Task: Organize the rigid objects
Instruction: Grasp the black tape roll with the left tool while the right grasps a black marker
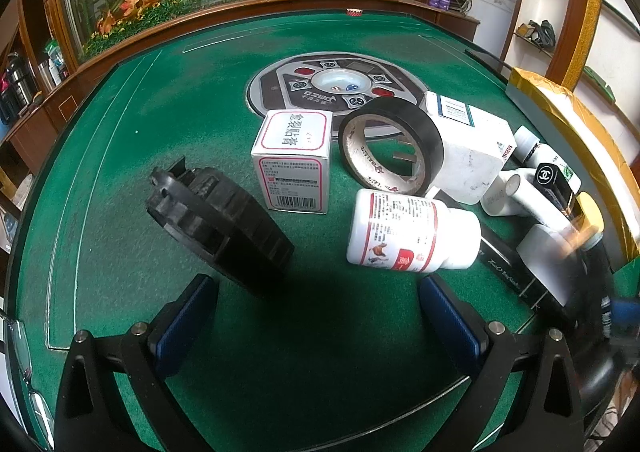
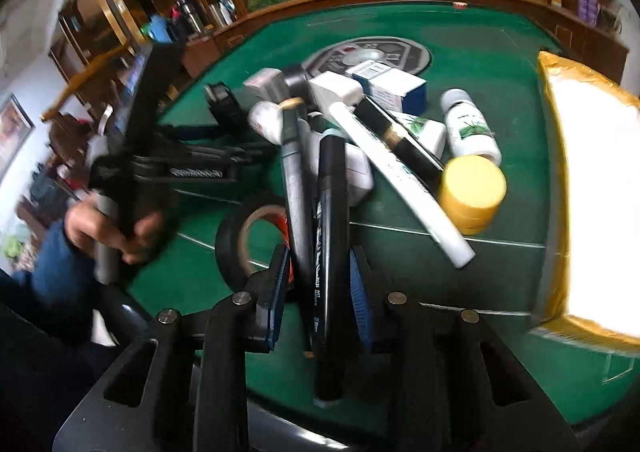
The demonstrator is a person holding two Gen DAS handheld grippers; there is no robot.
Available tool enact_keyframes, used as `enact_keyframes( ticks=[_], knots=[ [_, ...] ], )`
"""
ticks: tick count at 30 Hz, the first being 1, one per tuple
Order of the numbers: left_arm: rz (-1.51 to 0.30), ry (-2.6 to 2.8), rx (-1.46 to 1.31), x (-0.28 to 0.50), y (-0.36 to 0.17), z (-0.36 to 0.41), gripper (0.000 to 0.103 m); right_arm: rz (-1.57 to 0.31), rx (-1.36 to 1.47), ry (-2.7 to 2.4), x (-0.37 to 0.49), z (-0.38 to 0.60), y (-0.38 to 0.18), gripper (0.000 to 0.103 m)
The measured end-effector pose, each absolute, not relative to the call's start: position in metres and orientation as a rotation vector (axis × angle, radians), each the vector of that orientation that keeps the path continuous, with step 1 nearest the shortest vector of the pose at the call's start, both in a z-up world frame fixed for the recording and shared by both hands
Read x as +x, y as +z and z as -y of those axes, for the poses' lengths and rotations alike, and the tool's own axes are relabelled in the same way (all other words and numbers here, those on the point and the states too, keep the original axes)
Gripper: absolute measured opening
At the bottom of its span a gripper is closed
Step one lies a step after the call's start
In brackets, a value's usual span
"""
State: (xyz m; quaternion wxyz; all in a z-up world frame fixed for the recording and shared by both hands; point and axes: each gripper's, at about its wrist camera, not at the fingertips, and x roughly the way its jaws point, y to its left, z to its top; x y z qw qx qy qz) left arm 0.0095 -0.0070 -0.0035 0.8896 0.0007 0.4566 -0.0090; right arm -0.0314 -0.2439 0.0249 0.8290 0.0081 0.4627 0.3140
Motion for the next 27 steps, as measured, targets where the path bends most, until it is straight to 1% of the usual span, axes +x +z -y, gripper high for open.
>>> enact_keyframes(
  ticks=[3, 6, 11, 15, 19, 23, 27],
  knots=[
    [-0.957, -0.046, -0.006, 0.005, -0.002, 0.006, 0.102, -0.938, 0.009, 0.598, -0.027, 0.25, 0.029, 0.029],
    [-0.965, -0.148, -0.095, -0.001, 0.005, 0.0, 0.102, -0.927, 0.045, 0.599, -0.027, 0.26, 0.03, 0.029],
    [-0.947, -0.239, -0.167, -0.029, 0.029, -0.01, 0.102, -0.921, 0.086, 0.598, -0.035, 0.283, 0.026, 0.029],
    [-0.952, -0.337, -0.114, -0.06, 0.037, 0.014, 0.102, -0.906, 0.136, 0.595, -0.03, 0.288, 0.024, 0.029],
    [-0.974, -0.349, 0.057, -0.08, 0.024, 0.059, 0.102, -0.893, 0.145, 0.615, -0.038, 0.288, 0.023, 0.029],
    [-0.991, -0.324, 0.134, -0.079, 0.015, 0.079, 0.102, -0.872, 0.105, 0.61, -0.048, 0.286, 0.029, 0.03],
    [-1.029, -0.311, 0.107, -0.067, 0.007, 0.081, 0.102, -0.867, 0.092, 0.592, -0.052, 0.292, 0.03, 0.03]
  ],
)
